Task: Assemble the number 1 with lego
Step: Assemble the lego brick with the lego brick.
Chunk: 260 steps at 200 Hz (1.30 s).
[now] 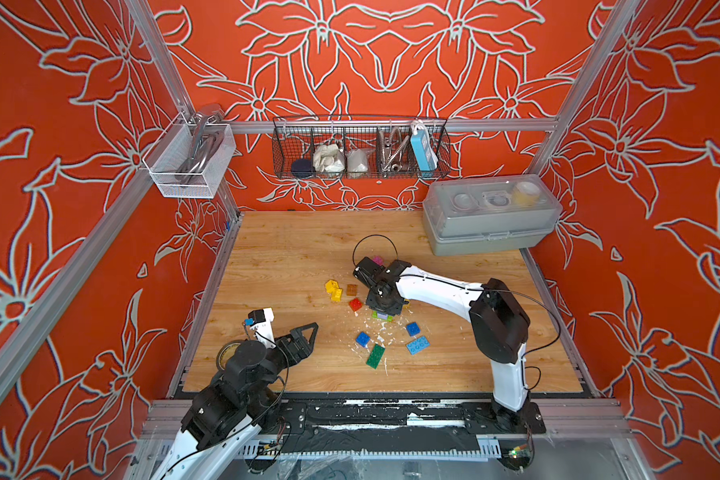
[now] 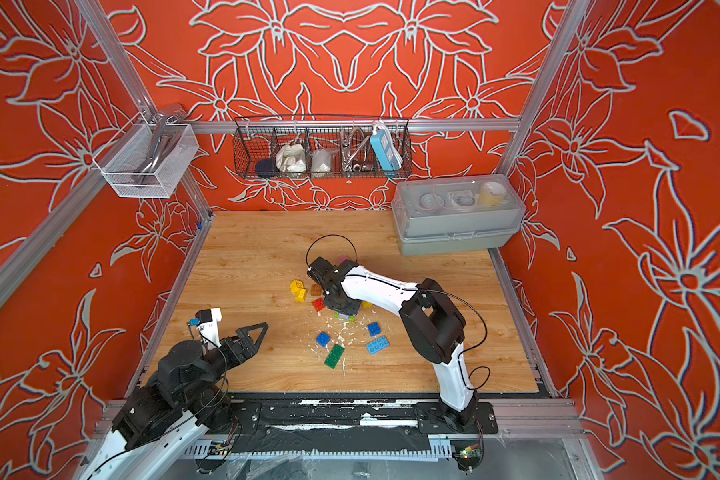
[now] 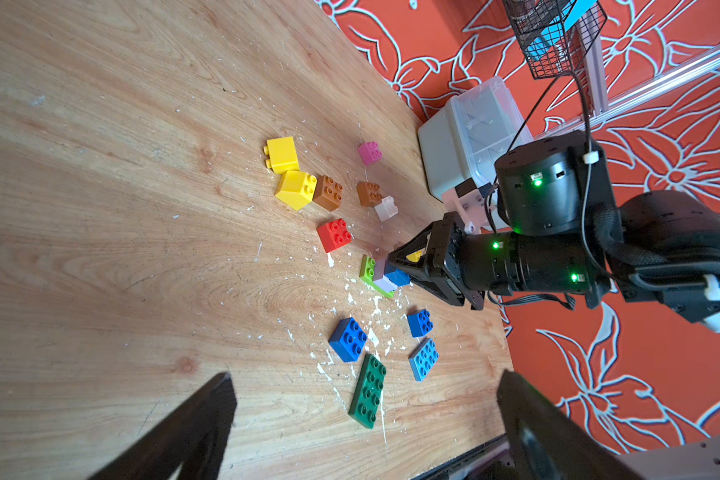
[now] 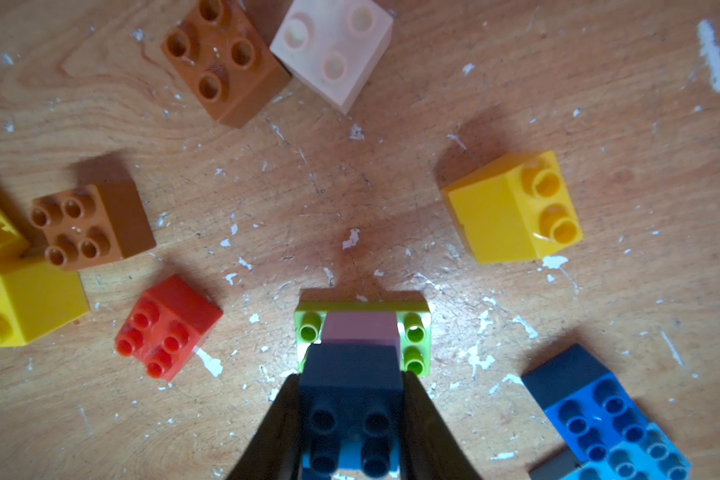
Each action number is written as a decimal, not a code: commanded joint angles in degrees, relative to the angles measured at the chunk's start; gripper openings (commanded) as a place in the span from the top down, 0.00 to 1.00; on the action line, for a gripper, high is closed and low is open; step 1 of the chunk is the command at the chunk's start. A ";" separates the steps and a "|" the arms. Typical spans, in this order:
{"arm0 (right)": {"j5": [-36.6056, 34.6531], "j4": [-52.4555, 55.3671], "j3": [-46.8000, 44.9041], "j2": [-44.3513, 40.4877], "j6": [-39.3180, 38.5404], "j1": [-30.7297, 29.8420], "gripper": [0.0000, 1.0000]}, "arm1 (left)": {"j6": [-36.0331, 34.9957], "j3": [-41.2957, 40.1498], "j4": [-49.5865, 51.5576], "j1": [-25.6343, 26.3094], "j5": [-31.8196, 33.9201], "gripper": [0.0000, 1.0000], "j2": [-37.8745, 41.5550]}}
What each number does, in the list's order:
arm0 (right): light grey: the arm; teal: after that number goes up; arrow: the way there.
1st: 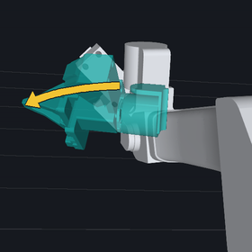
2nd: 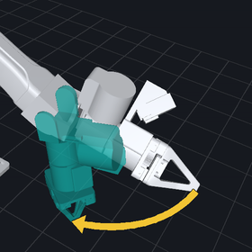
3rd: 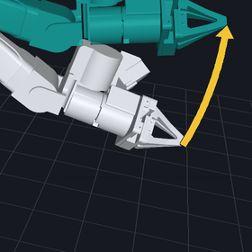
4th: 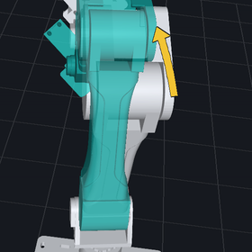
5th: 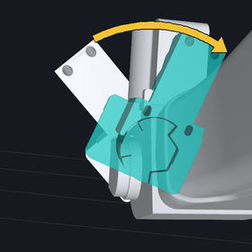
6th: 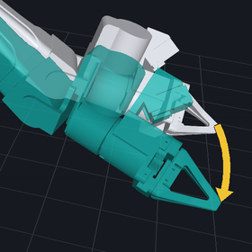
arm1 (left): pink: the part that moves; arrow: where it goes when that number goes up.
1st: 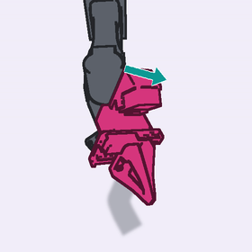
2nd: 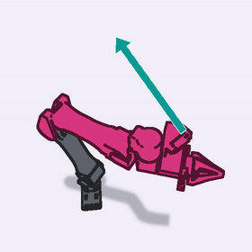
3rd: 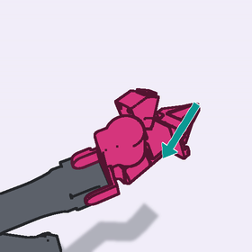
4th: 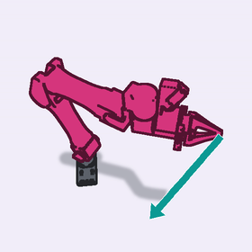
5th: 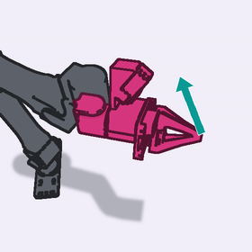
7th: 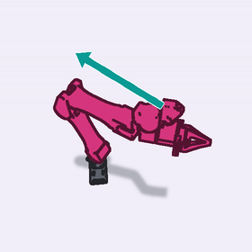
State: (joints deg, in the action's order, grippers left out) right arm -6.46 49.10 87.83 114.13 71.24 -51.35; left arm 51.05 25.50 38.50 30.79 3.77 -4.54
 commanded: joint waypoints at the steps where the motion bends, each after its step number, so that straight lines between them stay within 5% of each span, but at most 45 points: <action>1: -0.18 4.60 -3.02 3.57 0.49 -0.35 0.86 | -0.07 -0.49 0.09 -0.20 0.27 0.02 -0.46; 260: 2.71 7.24 0.07 10.76 -4.24 4.27 0.86 | -0.11 -0.62 -0.62 -0.20 0.27 0.02 -1.17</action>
State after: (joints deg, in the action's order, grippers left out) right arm -2.96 54.63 92.44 117.71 68.03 -48.10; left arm 51.07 25.47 38.48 30.79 3.77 -5.28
